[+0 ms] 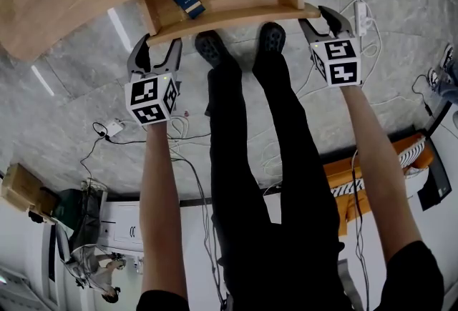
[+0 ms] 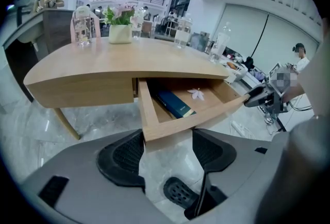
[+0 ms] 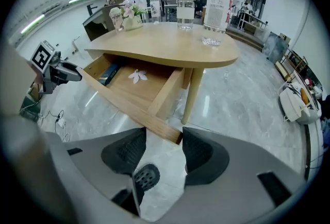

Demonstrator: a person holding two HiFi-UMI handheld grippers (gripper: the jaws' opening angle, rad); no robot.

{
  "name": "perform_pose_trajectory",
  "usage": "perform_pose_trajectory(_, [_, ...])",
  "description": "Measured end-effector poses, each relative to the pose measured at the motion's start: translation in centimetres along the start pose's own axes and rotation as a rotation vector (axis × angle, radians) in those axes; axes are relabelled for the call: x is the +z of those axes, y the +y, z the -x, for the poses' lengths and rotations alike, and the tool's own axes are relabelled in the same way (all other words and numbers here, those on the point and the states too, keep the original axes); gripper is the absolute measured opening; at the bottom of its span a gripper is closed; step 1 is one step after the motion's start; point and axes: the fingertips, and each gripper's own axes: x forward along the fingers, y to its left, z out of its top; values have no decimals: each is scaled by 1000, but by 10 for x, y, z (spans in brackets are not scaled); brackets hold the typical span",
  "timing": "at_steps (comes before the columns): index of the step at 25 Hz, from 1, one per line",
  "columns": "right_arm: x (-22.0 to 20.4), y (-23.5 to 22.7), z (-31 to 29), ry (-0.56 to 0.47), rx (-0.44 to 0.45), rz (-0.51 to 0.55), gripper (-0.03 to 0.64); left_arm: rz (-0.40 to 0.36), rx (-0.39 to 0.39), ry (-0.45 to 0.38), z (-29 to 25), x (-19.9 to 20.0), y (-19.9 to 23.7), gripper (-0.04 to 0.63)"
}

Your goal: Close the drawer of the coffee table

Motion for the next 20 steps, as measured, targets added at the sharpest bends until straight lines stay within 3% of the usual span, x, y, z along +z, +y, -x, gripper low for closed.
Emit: perform_pose_trajectory(20, [67,-36,-18,-74,-63,18,210,-10,49,-60,-28,69,31,302])
